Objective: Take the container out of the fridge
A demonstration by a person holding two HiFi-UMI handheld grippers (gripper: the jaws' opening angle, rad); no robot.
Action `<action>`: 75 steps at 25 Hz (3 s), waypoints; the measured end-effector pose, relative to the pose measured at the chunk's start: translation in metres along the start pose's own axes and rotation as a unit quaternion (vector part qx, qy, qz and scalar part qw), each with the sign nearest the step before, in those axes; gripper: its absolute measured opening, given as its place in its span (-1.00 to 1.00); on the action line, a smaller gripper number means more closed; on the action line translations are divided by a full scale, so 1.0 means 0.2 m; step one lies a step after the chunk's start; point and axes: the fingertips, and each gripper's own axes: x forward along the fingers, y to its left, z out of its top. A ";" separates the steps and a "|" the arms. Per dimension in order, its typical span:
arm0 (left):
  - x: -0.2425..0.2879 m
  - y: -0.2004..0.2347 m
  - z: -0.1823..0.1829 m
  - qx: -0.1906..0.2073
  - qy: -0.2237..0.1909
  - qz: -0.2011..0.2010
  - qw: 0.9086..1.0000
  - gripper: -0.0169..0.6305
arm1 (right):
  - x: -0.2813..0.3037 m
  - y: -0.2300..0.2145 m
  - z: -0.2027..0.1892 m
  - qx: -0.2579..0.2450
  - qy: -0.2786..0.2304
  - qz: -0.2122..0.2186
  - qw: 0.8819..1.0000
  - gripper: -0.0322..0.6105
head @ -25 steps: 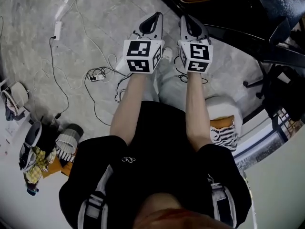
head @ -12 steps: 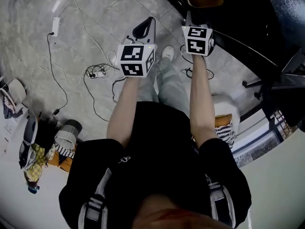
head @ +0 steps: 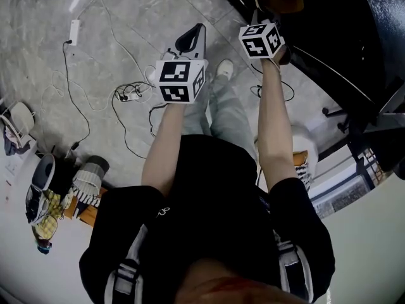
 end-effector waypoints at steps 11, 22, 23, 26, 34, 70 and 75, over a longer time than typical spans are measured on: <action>-0.04 0.07 0.03 -0.005 -0.005 0.006 1.000 -0.92 | 0.07 0.00 -0.01 -0.003 0.026 0.009 1.000 -0.85; -0.09 0.10 0.10 -0.014 -0.036 0.015 0.999 -0.92 | -0.25 0.11 0.24 0.236 -0.117 0.055 0.963 -0.86; -0.11 0.09 0.11 -0.015 -0.041 0.017 0.999 -0.92 | -0.29 0.11 0.26 0.254 -0.129 0.059 0.957 -0.86; -0.19 0.07 0.14 -0.020 -0.056 0.024 0.998 -0.92 | -0.45 0.12 0.28 0.312 -0.165 0.074 0.933 -0.85; -0.39 0.01 0.27 -0.016 -0.109 0.041 0.993 -0.92 | -0.84 0.09 0.38 0.421 -0.253 0.111 0.864 -0.85; -0.91 -0.24 0.99 0.072 -0.283 0.047 0.955 -0.92 | -1.62 -0.10 0.92 0.319 -0.443 0.176 0.819 -0.86; -0.89 -0.26 0.99 0.073 -0.282 0.045 0.956 -0.92 | -1.61 -0.11 0.91 0.319 -0.443 0.175 0.819 -0.85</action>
